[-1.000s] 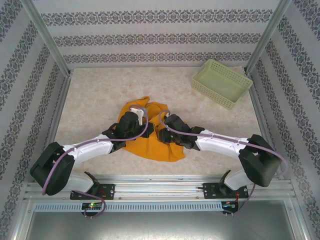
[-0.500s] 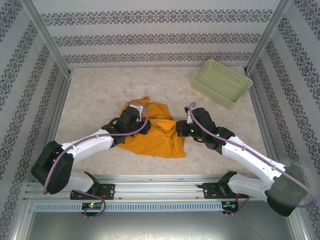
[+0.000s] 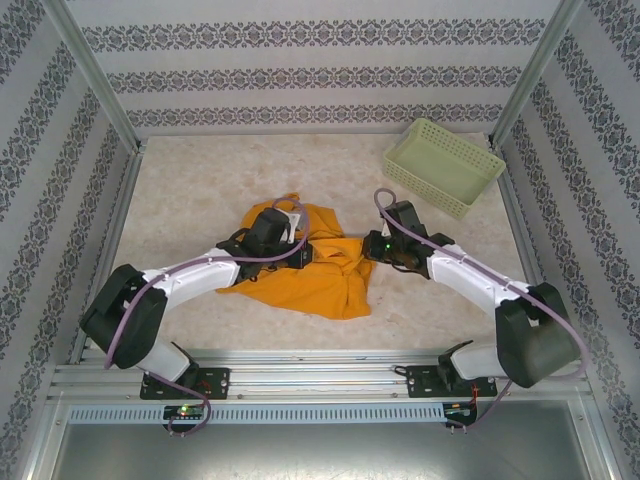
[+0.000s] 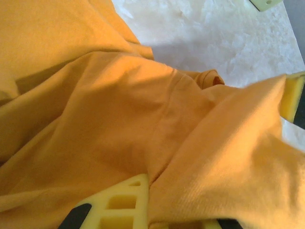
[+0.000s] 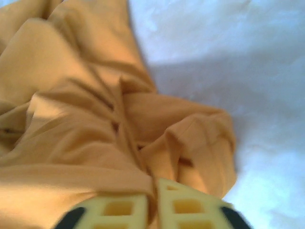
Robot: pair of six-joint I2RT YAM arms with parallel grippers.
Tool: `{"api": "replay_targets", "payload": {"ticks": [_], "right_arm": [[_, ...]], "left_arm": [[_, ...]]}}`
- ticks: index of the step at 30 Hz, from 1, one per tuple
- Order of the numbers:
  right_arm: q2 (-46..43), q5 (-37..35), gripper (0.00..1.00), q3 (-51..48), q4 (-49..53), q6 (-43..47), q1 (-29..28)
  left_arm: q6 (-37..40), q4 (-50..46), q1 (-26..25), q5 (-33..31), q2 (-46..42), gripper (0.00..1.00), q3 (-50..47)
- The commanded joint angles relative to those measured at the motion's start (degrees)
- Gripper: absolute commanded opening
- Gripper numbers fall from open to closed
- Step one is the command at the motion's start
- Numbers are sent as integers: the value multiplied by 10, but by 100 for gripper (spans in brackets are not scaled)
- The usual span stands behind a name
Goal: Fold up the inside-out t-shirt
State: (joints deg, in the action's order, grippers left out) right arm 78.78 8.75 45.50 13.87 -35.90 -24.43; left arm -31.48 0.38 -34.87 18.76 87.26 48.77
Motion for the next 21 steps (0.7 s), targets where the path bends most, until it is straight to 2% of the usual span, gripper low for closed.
{"api": "replay_targets", "payload": {"ticks": [1, 4, 8, 12, 15, 21], "right_arm": [[-4, -57, 29, 7, 36, 13, 3], [-62, -98, 37, -22, 61, 13, -34], [-170, -128, 38, -80, 86, -19, -105], [-255, -139, 41, -131, 52, -72, -192], [-237, -127, 42, -140, -3, -90, -209], [-95, -136, 41, -57, -62, -73, -197]], "left_arm": [[-9, -15, -14, 11, 15, 0, 27], [-24, -12, -30, 11, 24, 0, 39], [-37, -26, -36, 8, 32, 0, 58], [-34, -29, -41, 4, 30, 0, 66], [-31, -32, -47, 2, 24, 0, 69], [-27, -44, -63, -9, 1, 0, 63]]}}
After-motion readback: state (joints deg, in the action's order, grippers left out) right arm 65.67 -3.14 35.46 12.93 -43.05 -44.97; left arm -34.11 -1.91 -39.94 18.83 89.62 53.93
